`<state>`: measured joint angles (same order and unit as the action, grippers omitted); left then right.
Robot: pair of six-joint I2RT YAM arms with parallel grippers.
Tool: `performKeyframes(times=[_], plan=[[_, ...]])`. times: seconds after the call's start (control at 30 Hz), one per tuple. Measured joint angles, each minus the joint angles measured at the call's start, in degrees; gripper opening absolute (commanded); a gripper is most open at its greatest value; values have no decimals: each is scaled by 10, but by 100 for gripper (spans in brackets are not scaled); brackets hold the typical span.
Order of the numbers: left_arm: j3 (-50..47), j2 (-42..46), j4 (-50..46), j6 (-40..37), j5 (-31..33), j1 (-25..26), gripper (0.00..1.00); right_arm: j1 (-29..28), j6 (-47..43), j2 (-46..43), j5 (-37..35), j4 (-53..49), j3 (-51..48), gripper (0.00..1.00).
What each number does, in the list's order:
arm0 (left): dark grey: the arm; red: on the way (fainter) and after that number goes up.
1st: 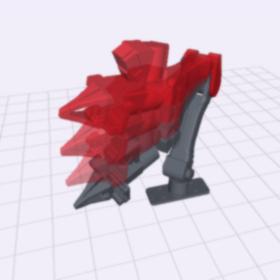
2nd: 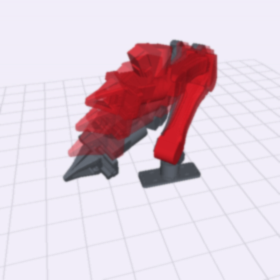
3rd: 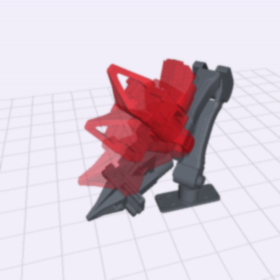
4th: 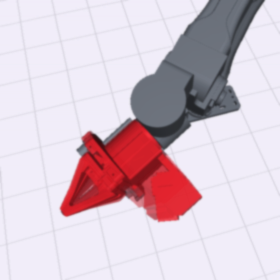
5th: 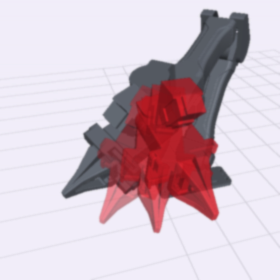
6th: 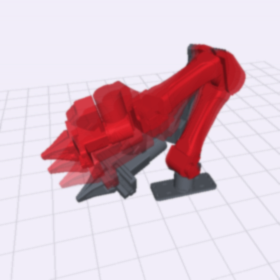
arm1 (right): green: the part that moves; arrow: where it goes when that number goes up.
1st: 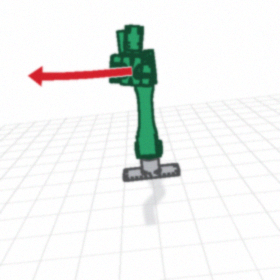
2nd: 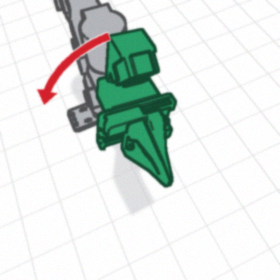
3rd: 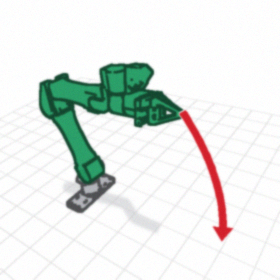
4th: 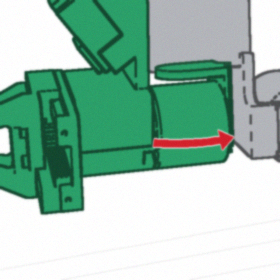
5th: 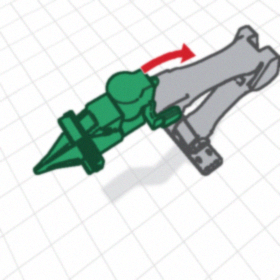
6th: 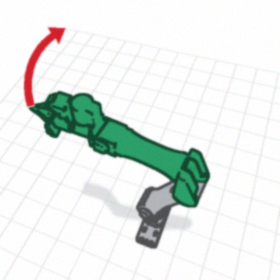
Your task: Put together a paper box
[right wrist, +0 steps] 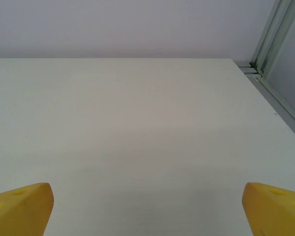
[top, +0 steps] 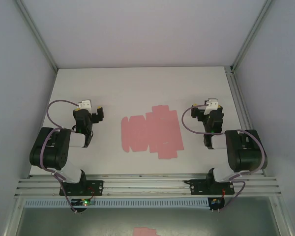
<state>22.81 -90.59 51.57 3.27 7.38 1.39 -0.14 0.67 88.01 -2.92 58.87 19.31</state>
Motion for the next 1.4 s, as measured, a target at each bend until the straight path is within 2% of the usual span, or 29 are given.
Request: performKeyframes(times=[0.83,0.9,1.0,1.13,1.17,1.27,1.4], plan=[[0,3,-7,0,-1,0,100,-1,0,-1,-1,-2,0,98],[9,30,-65,0,-1,0,100,-9,-3,-18,-11,-33,3,98],[61,116,-211,23,0,0,100,-38,-7,-83,-39,-149,39,98],[174,209,-380,110,-35,0,100,-70,33,-154,-54,-340,166,92],[203,219,-421,139,-54,1,100,-77,56,-162,-51,-390,203,88],[245,219,-526,205,-98,10,100,-96,114,-168,-32,-506,266,85],[240,189,-640,273,-157,49,100,-141,170,-139,1,-621,273,80]])
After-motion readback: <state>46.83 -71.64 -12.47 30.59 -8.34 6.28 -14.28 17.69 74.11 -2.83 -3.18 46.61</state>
